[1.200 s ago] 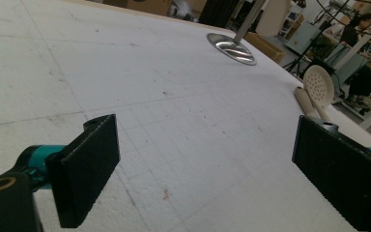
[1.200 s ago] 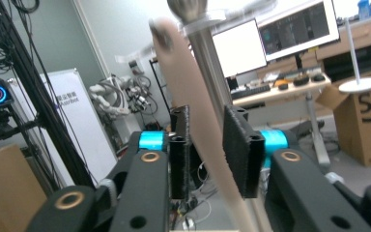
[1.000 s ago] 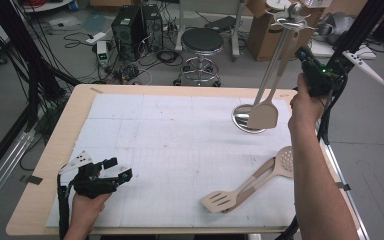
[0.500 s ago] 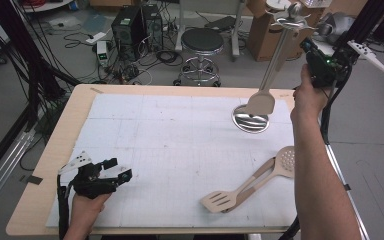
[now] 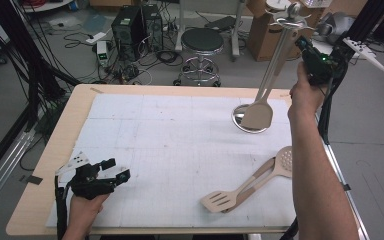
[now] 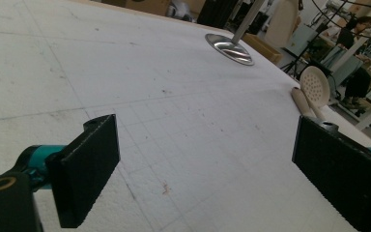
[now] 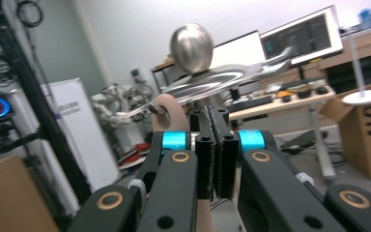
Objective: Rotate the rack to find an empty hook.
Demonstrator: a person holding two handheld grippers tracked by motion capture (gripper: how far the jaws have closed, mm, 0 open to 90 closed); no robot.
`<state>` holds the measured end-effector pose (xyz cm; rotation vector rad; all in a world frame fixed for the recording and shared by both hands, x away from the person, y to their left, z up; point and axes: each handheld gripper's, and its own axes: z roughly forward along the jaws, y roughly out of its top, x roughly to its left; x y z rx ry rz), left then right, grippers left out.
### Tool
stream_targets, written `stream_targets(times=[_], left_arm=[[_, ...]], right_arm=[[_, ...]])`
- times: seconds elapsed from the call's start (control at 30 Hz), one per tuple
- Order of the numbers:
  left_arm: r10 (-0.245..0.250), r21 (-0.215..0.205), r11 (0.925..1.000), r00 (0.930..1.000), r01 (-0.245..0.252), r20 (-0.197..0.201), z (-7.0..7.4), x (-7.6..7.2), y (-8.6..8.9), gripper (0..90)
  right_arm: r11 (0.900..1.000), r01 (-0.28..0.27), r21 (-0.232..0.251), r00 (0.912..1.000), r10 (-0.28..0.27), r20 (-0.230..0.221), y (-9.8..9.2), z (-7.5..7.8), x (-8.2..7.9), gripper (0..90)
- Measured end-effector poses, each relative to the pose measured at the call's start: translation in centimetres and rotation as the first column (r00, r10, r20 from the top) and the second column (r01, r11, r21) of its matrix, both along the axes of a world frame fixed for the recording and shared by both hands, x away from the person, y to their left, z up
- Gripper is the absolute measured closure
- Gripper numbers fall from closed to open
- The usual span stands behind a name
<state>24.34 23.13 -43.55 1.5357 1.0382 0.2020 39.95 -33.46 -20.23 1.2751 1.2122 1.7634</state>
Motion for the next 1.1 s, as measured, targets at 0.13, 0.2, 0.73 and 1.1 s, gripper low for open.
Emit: stream_targets(times=[0.13,0.2,0.73,1.1], left_arm=[[-0.002,-0.004,1.0,1.0,0.002,-0.002,0.0,0.0,-0.1,10.2],[-0.004,0.001,1.0,1.0,0.004,0.001,0.0,0.1,-0.2,10.2],[0.001,-0.01,1.0,1.0,-0.001,-0.004,-0.1,0.1,0.1,10.2],[-0.024,0.0,0.9997,0.9997,0.024,-0.005,-0.1,0.3,-0.5,10.2]], right_arm=[[0.999,-0.032,-0.012,0.9995,0.032,0.001,0.4,0.1,-0.1,90.0],[0.999,-0.039,-0.011,0.9992,0.039,0.0,0.6,0.1,-0.1,90.0],[0.992,-0.097,-0.078,0.9949,0.098,0.021,4.0,0.7,-0.2,90.0],[1.0,0.002,0.013,0.9998,-0.002,0.02,1.0,-0.4,-0.3,90.0]])
